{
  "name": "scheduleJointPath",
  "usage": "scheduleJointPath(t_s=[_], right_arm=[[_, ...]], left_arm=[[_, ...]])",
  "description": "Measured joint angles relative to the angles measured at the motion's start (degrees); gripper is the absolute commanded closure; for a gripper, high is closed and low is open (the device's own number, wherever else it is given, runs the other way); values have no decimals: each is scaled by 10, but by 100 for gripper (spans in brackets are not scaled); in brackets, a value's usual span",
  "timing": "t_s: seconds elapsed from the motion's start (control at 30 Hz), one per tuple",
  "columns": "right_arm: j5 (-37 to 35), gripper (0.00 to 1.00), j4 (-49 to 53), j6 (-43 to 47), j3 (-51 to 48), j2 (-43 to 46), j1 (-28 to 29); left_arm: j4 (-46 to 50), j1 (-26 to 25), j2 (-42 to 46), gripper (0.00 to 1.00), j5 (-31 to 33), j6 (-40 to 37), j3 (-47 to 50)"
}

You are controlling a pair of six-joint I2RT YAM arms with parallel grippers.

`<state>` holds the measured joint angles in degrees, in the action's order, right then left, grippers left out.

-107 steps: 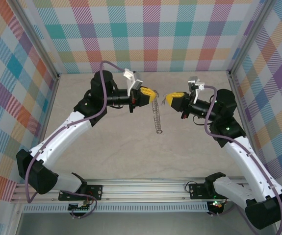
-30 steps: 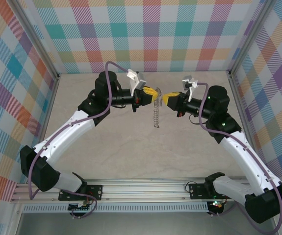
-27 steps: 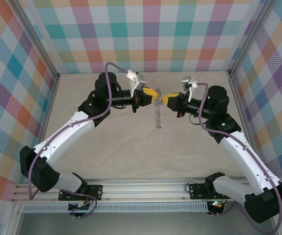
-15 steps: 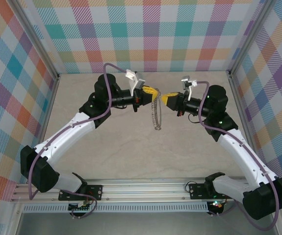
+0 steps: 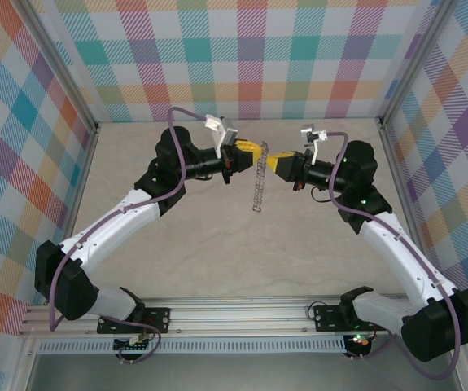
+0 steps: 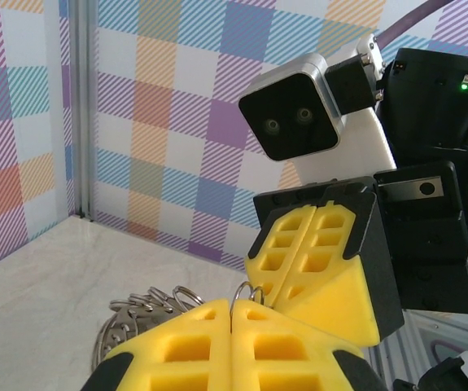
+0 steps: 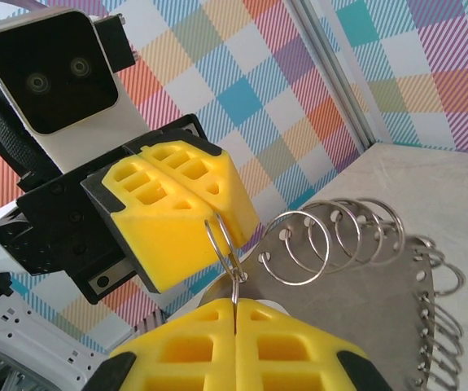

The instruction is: Put the keys on the keyring

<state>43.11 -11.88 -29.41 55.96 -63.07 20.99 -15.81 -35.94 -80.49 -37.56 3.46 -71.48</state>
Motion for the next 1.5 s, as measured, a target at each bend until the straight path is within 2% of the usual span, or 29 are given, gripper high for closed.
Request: scheduleJointPath(t_s=[0.07,0.3,0.4,0.7,0.97,1.5], right_arm=[[2,76,2,-2,0,0,0],[7,73,12,-11,-2,23,-36],[4,68,9,-19,-2,42,-54],[17,57,-75,-82,-2,9,-57],[49,59,-160,-151,-1,-43,-57],[80,63,-268,-223,-9,-71,-57]], left_arm=[[-7,-2,0,100,5,3,0],[-26,-2,0,100,19,8,1],[-26,-2,0,100,23,9,1],[-30,-2,-1,100,24,18,8],[-43,1,-14,100,-8,44,8],[-96,9,-29,100,-31,97,8]])
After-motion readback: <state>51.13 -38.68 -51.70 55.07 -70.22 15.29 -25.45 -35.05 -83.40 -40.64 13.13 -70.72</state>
